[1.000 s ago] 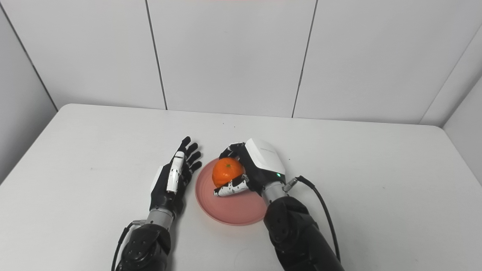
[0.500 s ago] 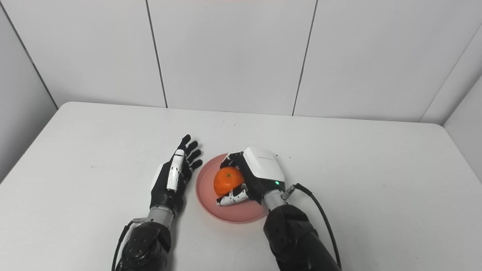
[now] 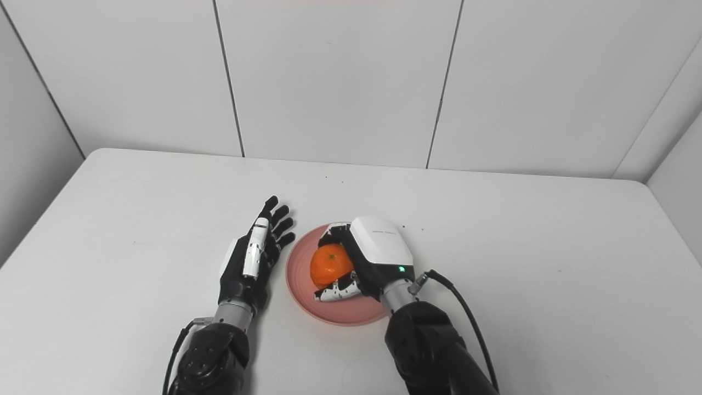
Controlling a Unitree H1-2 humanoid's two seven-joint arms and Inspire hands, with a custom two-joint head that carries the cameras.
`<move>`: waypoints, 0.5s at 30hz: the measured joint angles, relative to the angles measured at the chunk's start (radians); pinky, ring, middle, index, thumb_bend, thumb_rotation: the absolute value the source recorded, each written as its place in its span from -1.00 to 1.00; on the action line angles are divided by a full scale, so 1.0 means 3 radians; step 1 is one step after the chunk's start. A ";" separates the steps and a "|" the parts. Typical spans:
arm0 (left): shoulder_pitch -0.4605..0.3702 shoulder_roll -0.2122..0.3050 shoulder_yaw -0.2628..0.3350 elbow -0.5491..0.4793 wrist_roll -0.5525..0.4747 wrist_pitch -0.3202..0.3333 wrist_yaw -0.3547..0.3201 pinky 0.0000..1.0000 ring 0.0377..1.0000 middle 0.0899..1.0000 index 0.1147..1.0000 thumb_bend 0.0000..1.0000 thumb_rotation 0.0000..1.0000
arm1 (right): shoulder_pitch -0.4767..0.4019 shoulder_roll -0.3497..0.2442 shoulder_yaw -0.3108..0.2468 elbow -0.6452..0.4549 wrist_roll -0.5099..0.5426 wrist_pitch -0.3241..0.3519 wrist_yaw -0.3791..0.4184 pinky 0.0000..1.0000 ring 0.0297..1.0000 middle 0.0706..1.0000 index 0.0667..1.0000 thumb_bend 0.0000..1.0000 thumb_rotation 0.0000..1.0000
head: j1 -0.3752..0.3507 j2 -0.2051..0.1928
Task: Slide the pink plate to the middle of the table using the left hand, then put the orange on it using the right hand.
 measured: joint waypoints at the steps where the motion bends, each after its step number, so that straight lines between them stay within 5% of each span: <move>1: 0.0000 0.0000 -0.0001 0.0000 0.0000 0.0000 0.0000 0.80 0.84 0.86 0.86 -0.28 1.00 | 0.0001 0.0000 -0.0010 -0.0011 0.0001 0.0000 0.0012 0.34 0.50 0.57 0.54 0.69 -0.38 | 0.0000 -0.0005; 15: 0.0000 0.0000 0.0000 0.0000 -0.0001 0.0001 0.0000 0.81 0.85 0.87 0.87 -0.26 1.00 | 0.0013 -0.0089 -0.0044 -0.0179 -0.0018 0.0004 0.0404 0.77 0.80 0.81 0.83 0.99 -0.03 | -0.0031 -0.0026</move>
